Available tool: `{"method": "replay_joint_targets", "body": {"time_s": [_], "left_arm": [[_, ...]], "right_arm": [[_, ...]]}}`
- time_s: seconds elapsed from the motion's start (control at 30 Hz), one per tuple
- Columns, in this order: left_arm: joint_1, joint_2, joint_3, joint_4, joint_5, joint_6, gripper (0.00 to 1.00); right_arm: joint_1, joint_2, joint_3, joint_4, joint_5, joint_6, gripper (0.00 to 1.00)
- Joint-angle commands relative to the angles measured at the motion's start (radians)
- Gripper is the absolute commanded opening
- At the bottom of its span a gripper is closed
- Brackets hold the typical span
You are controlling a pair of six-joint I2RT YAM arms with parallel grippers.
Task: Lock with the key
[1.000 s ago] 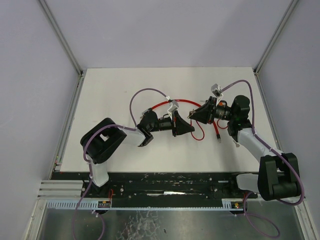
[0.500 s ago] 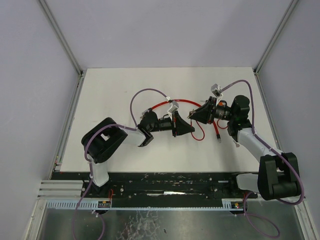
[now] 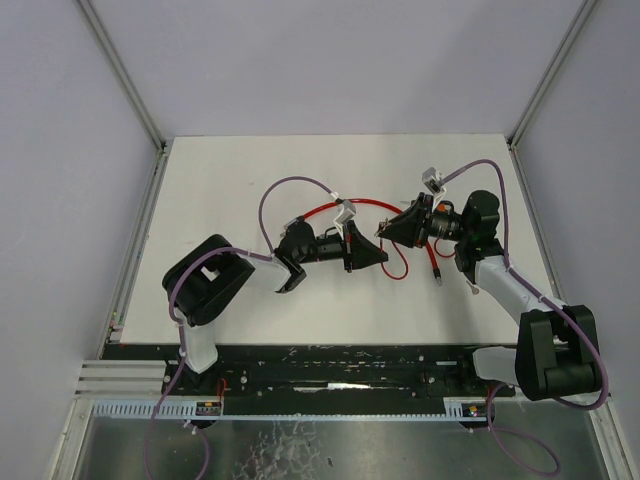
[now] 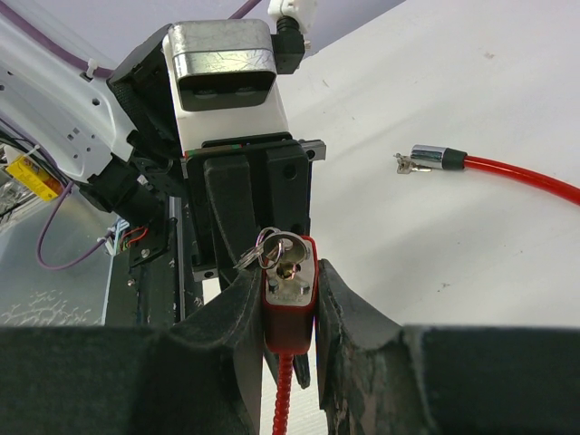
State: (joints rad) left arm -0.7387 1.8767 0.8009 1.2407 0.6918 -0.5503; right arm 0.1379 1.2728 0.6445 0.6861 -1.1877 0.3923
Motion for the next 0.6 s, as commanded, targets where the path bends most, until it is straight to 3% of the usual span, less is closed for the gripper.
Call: {"method": "replay_joint_targets", "body": {"time_s": [0.0,0.57], "left_arm": [[0.004,-0.003,0.011,0.122,-0.003,-0.011,0.0],[0.008,-0.008,-0.004,0.158,-0.035,-0.007,0.0]], "right_arm": [[0.022,0.009,0.007,0.02,0.0,-0.002,0.0],[0.037,0.025,0.014,0.0,0.0,-0.021,0.0]]}}
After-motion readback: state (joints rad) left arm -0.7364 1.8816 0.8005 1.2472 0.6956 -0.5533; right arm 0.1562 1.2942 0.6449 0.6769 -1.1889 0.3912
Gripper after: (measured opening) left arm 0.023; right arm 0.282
